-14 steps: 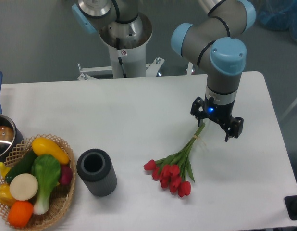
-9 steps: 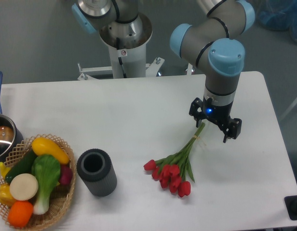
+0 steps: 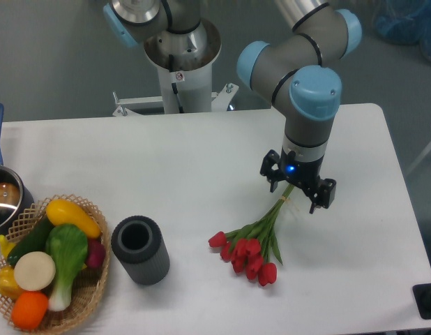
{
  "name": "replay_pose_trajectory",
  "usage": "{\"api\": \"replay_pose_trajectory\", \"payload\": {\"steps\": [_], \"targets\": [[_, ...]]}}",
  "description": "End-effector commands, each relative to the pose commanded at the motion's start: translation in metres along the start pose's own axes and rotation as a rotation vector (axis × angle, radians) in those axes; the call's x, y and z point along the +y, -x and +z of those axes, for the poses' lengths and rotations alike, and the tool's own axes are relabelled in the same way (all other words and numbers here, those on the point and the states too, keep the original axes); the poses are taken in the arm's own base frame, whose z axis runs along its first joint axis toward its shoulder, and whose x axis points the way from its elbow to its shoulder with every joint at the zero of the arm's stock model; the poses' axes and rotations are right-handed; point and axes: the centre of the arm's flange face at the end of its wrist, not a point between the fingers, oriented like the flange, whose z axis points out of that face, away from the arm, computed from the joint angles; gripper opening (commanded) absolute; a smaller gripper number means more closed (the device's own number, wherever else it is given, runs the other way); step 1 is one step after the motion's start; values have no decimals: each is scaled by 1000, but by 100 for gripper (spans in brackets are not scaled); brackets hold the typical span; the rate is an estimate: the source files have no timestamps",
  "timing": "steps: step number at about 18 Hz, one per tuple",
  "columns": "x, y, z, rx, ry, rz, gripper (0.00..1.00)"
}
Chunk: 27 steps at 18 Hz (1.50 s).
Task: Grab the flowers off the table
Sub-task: 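Move the open gripper over the red tulips' green stems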
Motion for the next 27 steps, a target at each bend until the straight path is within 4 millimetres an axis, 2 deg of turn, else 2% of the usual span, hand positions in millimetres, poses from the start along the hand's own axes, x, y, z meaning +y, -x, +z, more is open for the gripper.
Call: {"api": "replay_pose_trajectory", "payload": {"steps": [3, 9, 13, 16, 18, 20, 22, 23, 26, 27], "targets": [[-7, -5, 17, 25, 5, 14, 100], [-18, -13, 35, 52, 18, 30, 100], [-18, -9, 37, 48, 23, 32, 100], [-13, -6, 60, 58, 76, 31, 100], [-18, -10, 66, 49, 123, 49, 100], [-26, -11, 80, 48, 158, 27, 100], [-29, -5, 89, 47, 159, -1, 100], [-35, -7, 90, 46, 159, 1, 100], [-35, -9, 102, 40, 212, 6, 100], [-41, -15, 104, 33, 232, 22, 100]]}}
